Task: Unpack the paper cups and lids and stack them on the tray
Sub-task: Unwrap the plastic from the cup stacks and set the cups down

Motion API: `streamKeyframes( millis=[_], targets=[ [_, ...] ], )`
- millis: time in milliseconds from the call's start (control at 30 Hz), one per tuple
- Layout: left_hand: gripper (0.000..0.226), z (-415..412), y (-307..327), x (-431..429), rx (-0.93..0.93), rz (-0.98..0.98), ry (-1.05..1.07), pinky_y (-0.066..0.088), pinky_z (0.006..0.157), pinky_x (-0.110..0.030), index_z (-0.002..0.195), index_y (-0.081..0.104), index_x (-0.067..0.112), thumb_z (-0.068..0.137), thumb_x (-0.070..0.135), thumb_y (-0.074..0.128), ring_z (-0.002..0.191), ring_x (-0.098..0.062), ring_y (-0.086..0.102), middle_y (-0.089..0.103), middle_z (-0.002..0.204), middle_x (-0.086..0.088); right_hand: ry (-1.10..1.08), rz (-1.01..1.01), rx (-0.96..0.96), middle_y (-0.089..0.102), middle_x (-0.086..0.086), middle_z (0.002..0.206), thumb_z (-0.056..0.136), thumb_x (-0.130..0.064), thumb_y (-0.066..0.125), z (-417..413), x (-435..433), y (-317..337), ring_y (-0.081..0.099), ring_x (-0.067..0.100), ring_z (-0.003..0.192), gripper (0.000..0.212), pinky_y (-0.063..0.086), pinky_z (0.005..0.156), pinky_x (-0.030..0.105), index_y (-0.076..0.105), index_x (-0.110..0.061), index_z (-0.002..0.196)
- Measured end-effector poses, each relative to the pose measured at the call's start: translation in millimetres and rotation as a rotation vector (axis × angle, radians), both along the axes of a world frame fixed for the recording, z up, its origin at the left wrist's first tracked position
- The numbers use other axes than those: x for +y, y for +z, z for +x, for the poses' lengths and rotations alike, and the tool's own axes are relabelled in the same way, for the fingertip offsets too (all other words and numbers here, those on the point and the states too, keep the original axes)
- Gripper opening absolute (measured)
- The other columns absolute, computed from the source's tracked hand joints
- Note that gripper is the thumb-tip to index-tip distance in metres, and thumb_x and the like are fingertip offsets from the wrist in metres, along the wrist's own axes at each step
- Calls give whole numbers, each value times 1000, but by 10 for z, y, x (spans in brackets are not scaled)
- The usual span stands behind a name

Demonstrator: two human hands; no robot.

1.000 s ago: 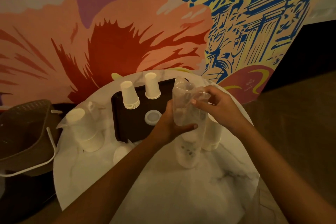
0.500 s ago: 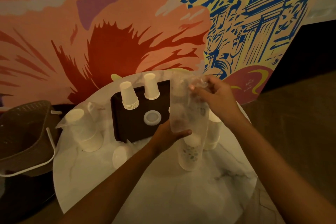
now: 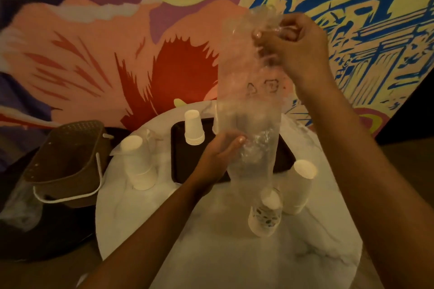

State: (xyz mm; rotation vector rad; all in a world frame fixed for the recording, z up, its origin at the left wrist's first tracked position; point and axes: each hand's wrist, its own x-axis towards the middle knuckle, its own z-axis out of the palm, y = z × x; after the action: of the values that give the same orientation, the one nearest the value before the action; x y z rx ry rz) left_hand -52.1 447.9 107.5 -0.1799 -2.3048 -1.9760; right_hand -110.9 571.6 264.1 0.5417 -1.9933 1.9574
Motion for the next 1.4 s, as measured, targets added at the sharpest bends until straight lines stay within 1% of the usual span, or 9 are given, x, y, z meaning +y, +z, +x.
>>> streamKeyframes(
  millis=[233,300,367,500,667,767,933,1100,1400],
  targets=[
    [9,219,195,-794,57,61,212,52,81,-16,98,58,25,90,23,53,89,5,61,62,95,12,60,93,134,62,-4,79,83,-14,66,-181,-850,122,62,5,55,31,53,55,25,40,-29,88],
    [19,300,158,-1105,22,93,297,54,86,-28,100,56,30,82,31,59,98,-8,64,64,103,6,49,104,93,61,-3,80,82,-15,68,-288,-1140,5,62,10,62,29,53,55,25,43,-27,91],
    [28,390,113,-1440,-10,121,379,58,76,-28,108,48,30,83,26,60,91,-14,68,63,106,1,50,148,27,58,-3,89,79,-20,70,-394,-1475,-170,63,18,79,31,53,64,28,48,-24,100],
    [54,629,31,-2128,-10,90,505,56,56,-21,133,28,22,88,11,57,64,-7,69,60,106,2,155,324,-83,56,2,97,83,-29,65,-382,-2191,-578,58,18,89,54,52,76,31,43,-20,131],
    [50,962,-49,-3076,24,-130,677,45,67,-2,130,28,28,90,11,54,84,23,55,47,102,25,321,469,-145,55,-6,91,86,-34,60,-191,-3014,-1007,59,17,90,56,51,74,28,37,-19,135],
    [43,1119,-119,-3769,-10,-167,765,52,74,-14,130,35,30,91,22,52,92,7,60,55,109,14,390,537,-154,58,1,94,87,-35,59,-125,-3449,-1185,60,18,89,47,52,75,31,43,-20,129],
    [42,1208,-219,-4670,-68,-240,919,49,80,-29,133,39,28,92,30,50,88,3,56,53,108,14,439,719,-149,52,1,100,88,-32,58,-192,-4031,-1368,52,15,92,41,47,77,31,50,-14,124],
    [40,1104,-513,-5164,-154,-222,980,49,68,-25,134,38,28,94,33,46,83,-8,59,52,110,7,470,857,-176,52,6,122,88,-31,57,-260,-4404,-1564,49,14,105,38,37,81,25,52,-15,122],
    [37,634,-1512,-5491,-484,-176,912,41,93,-36,133,42,20,96,22,42,111,-22,52,53,124,-8,498,971,-279,44,6,130,89,-30,57,-219,-4663,-1987,53,18,109,33,43,87,26,52,-19,120]
  ],
)
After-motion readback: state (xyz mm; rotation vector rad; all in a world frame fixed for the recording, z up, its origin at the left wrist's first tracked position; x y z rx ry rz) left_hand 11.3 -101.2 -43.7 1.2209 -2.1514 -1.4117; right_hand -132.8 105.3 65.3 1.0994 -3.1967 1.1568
